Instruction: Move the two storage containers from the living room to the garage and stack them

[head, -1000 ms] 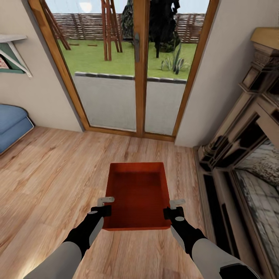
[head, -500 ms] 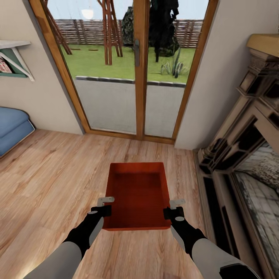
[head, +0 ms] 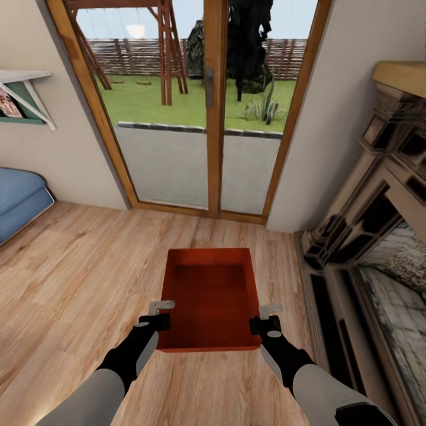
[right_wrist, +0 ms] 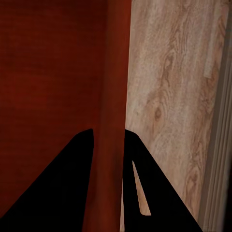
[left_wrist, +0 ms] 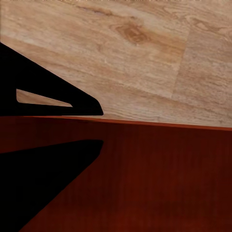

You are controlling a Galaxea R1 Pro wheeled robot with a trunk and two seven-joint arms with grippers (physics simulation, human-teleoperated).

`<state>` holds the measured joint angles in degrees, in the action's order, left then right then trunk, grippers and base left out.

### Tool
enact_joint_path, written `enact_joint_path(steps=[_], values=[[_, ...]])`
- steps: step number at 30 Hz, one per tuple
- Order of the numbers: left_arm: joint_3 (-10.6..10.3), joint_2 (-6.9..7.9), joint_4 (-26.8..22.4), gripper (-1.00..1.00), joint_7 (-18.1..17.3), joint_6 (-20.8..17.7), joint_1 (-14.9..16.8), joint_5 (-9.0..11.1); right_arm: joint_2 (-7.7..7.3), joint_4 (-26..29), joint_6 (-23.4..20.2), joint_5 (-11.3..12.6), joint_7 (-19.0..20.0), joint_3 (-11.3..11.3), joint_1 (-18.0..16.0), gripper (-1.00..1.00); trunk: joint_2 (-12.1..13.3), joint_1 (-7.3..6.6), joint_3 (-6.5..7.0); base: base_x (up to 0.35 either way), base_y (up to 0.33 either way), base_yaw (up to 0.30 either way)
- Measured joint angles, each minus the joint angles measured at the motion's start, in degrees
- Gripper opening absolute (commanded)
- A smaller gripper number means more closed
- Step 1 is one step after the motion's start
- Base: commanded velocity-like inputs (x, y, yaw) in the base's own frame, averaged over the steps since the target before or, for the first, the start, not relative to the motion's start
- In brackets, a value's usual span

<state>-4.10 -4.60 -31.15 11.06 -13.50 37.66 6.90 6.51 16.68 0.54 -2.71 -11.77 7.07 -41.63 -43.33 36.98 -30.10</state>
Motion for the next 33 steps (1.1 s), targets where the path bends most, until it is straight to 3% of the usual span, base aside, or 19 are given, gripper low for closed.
enact_joint_path(steps=[33], values=[[0.1, -0.04, 0.0, -1.0, 0.0, 0.0, 0.0, -0.1, -0.01, 0.0, 0.0, 0.0, 0.0, 0.0, 0.0, -1.0, 0.0, 0.0, 3.06, 0.0, 0.0, 0.0]])
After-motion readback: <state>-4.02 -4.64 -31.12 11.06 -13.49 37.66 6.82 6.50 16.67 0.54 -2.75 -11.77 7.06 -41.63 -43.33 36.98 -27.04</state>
